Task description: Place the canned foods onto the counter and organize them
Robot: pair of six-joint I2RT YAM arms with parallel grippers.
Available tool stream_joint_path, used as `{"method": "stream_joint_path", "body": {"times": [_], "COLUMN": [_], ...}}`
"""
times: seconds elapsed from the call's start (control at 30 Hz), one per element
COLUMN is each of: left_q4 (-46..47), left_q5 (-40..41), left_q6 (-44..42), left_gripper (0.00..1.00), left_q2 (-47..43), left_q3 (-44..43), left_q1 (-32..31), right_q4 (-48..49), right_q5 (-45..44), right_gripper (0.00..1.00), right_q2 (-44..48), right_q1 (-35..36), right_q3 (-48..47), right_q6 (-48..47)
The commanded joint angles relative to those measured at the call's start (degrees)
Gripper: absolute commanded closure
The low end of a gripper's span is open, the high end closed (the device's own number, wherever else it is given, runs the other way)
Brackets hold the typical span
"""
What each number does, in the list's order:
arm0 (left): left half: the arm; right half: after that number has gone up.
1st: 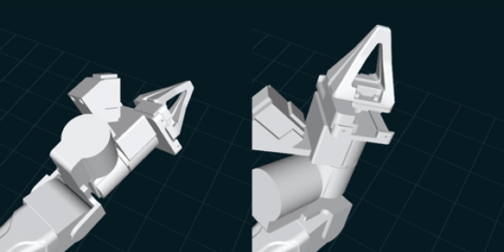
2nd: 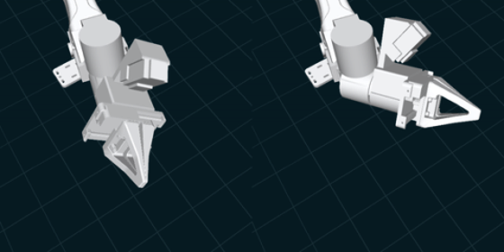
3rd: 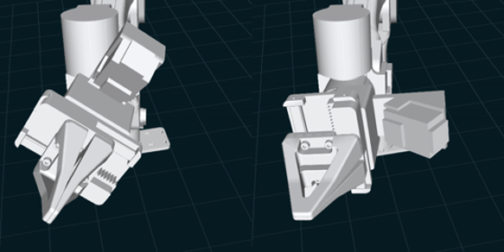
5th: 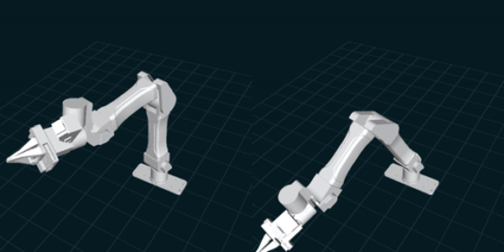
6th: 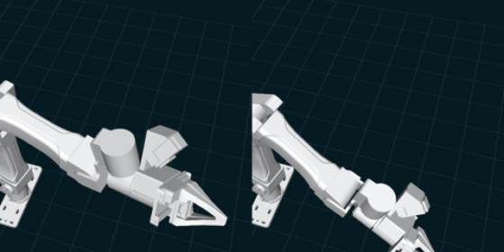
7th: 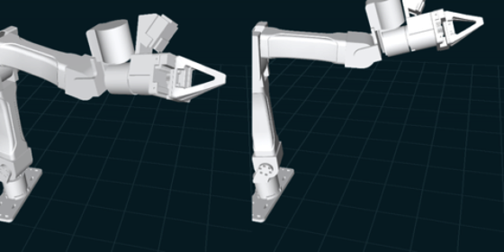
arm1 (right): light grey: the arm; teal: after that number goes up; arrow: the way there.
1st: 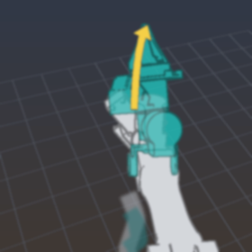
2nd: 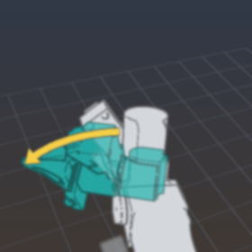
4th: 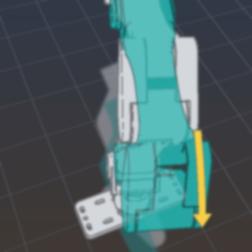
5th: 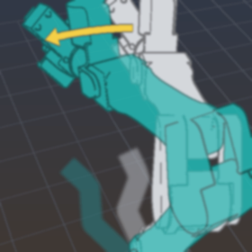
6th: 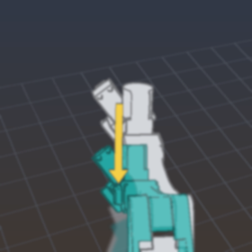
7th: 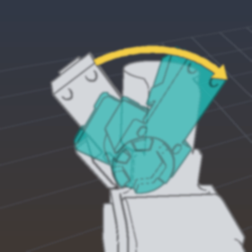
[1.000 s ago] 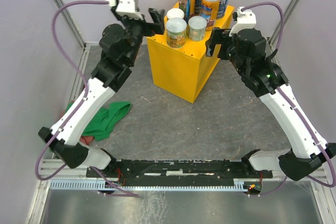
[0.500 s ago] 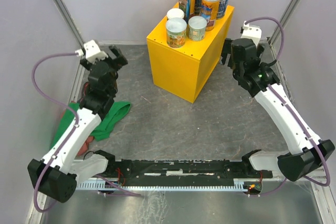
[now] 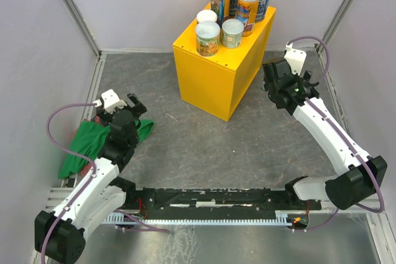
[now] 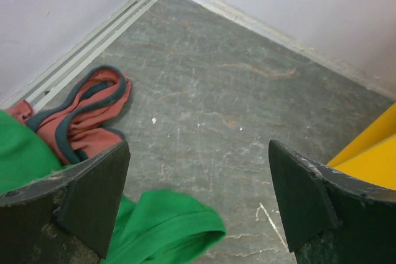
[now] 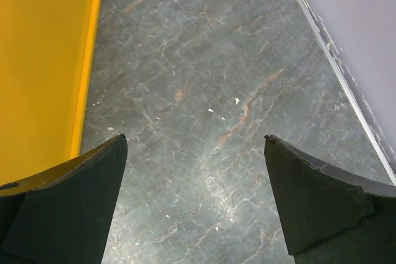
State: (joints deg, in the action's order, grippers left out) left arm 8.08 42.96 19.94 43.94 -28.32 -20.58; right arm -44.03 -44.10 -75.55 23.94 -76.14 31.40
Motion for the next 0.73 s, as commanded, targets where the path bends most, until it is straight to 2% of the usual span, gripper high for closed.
{"method": "stream_joint_path", "body": {"times": [0.0,0.3,0.7], "left_q4": [3.3,3.9,3.8], "left_q5": [3.0,2.3,1.7], "left_q6": [2.1,1.5,1.6], "left_gripper": [0.01,0.00,0.00], "left_q2": [-1.8,-2.1,-1.3], "left_q3": [2.0,3.3,1.3], "left_q1": [0.8,2.2,2.6], "right_q4": [-2.7,-0.9,2.2], "right_q5": [-4.3,-3.9,-3.9], "right_gripper": [0.01,0.01,0.00], "right_q2": [0.3,4.5,7.4], "right_q1": [-0.2,-0.2,-0.2], "right_q3": [0.5,5.3,7.1], "right_q6": [3.7,3.1,0.8]}}
